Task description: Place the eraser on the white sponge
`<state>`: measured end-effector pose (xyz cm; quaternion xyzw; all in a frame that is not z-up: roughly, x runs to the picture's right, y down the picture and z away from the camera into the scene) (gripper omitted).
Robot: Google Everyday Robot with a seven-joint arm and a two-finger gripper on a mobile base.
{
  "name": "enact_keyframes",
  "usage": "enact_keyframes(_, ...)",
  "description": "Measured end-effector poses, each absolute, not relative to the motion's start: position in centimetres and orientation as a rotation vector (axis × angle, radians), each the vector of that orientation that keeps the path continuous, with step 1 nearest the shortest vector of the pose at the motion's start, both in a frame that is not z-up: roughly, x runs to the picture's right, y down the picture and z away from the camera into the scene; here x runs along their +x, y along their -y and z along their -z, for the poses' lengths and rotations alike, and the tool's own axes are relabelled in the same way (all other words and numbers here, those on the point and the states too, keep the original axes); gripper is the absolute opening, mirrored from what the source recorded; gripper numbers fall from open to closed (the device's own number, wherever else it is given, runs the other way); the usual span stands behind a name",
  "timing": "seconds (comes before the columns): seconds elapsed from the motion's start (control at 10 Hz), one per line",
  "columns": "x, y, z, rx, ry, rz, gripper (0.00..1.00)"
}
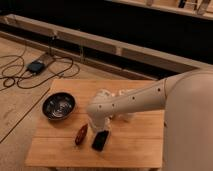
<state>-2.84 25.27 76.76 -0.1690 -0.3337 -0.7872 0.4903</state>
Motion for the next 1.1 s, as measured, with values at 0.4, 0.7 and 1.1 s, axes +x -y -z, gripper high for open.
enact_keyframes(0.4,-2.2,-26.7,-77.4,-0.421,0.8,1.86,0.72)
enact_keyframes(0.7,-2.1,-27.6,-78.2,-0.444,0.793,1.815,0.72)
enact_keyframes(1.1,-2.5,-28.0,-78.9,-0.453,0.794,1.809,0.59)
